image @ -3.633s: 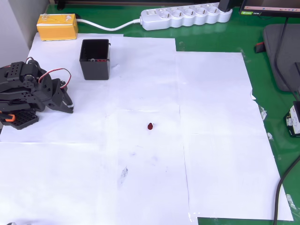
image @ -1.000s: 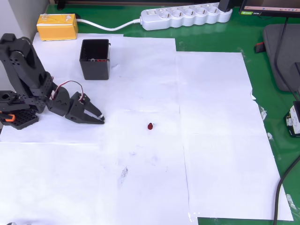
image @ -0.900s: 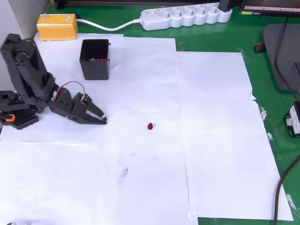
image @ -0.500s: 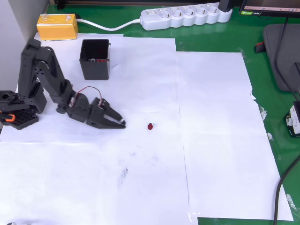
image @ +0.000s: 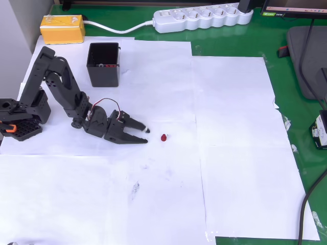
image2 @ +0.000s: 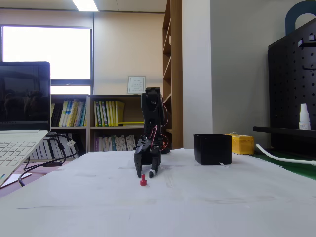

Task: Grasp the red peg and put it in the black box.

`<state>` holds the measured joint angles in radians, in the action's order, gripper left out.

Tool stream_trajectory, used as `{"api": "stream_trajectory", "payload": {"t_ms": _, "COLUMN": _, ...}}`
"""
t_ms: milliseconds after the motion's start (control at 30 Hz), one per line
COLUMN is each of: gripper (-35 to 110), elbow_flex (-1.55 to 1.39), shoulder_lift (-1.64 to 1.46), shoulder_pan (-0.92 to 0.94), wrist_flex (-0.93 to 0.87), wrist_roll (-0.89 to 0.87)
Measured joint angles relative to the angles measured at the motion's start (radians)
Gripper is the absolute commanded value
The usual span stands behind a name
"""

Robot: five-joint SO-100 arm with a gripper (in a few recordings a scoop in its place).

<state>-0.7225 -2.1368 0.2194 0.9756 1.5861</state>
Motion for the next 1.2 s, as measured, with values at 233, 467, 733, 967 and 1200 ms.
{"api": "stream_trajectory", "payload": {"t_ms": 233, "gripper": 30, "elbow_flex": -0.046, "shoulder_lift": 0.06, "shoulder_pan": -0.006, "wrist_flex": -0.153, "wrist_roll": -0.008}}
{"api": "stream_trajectory", "payload": {"t_ms": 467, "gripper": 30, "elbow_flex": -0.224, "shoulder_lift": -0.049, "shoulder_pan": -0.002, "wrist_flex": -0.17, "wrist_roll": -0.009}}
{"api": "stream_trajectory", "payload": {"t_ms": 733, "gripper": 30, "elbow_flex": -0.301, "shoulder_lift": -0.097, "shoulder_pan": 0.014, "wrist_flex": -0.17, "wrist_roll": -0.028}}
{"api": "stream_trajectory", "payload": {"t_ms": 967, "gripper": 30, "elbow_flex": -0.324, "shoulder_lift": -0.11, "shoulder_pan": 0.014, "wrist_flex": -0.176, "wrist_roll": -0.037}}
{"api": "stream_trajectory", "payload": {"t_ms": 1200, "gripper": 30, "elbow_flex": -0.348, "shoulder_lift": -0.129, "shoulder_pan": 0.009, "wrist_flex": -0.176, "wrist_roll": -0.046}}
